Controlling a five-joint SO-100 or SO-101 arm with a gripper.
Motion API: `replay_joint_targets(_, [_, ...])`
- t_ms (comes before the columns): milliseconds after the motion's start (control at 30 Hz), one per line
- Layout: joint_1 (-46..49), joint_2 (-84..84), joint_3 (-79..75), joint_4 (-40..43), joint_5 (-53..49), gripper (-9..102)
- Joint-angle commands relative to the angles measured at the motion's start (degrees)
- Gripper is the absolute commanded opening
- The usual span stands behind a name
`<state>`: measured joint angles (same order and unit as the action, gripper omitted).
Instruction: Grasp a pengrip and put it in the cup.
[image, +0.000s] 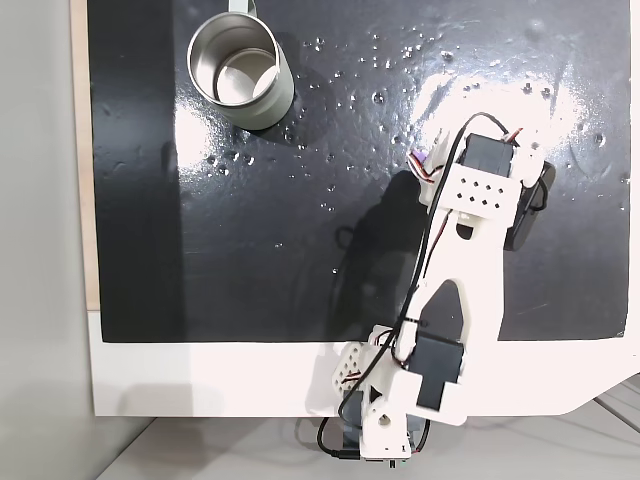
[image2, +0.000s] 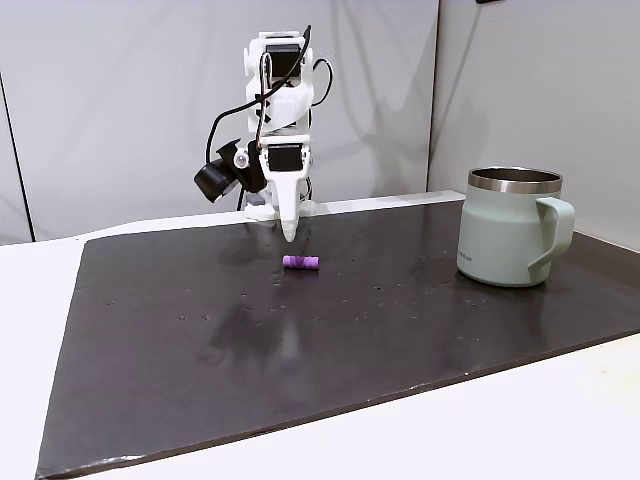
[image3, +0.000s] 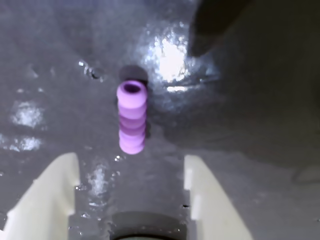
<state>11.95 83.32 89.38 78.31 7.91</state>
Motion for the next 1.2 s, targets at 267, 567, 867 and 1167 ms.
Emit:
replay_joint_targets(267, [-0.6,-7.0,-6.6,-4.5,-1.9,26])
replay_joint_targets(567, [-0.7,-10.4,-7.8,-6.5,-2.9,26])
replay_joint_targets(867, [-0.6,-11.7,-7.9,-7.8,-4.1,13])
replay_joint_targets(1167, [0.0,-12.3,-8.2,-8.5,-5.4,0])
